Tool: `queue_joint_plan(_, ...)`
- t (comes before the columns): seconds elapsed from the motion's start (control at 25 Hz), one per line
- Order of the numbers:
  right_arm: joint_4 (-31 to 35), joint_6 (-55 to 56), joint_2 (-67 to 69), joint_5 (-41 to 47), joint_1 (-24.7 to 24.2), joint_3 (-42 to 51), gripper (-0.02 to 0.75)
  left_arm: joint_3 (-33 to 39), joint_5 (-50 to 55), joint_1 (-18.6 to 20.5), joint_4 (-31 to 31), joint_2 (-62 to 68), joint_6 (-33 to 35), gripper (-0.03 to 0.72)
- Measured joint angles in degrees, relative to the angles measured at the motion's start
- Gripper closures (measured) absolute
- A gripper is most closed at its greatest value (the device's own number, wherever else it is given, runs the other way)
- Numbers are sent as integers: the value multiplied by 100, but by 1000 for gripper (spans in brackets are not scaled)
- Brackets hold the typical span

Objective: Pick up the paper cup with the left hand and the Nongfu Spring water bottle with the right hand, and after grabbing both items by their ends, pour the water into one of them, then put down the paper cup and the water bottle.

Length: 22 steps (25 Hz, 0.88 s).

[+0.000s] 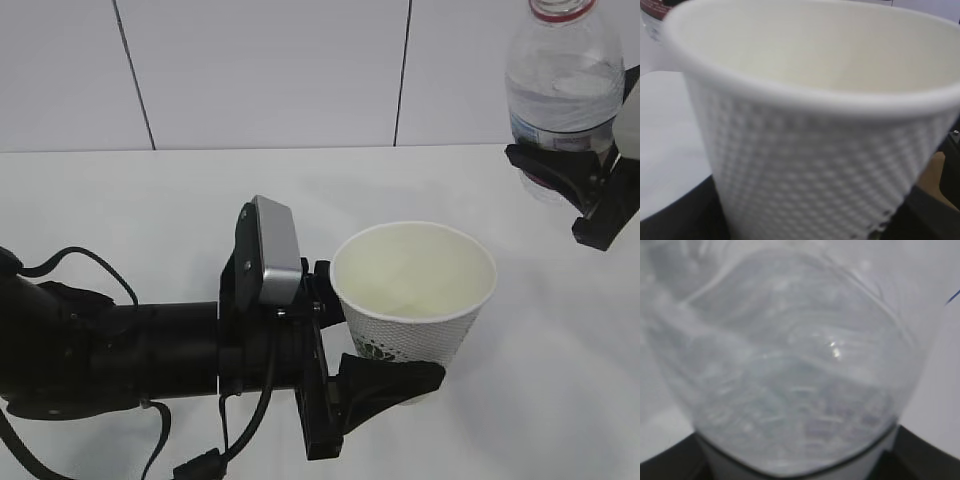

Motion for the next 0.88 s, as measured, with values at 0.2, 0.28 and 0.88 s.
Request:
queue_joint_plan(0.2, -10, -198, 0, 202, 290, 0, 281, 0, 0, -126, -18, 0, 0, 138)
queue_joint_plan(0.28, -10, -334, 0, 364, 458, 0, 281, 0, 0, -138, -18, 0, 0, 138)
queue_joint_plan(0.88, -10, -1218, 0, 479, 558, 0, 281, 0, 0, -138, -67, 0, 0, 138)
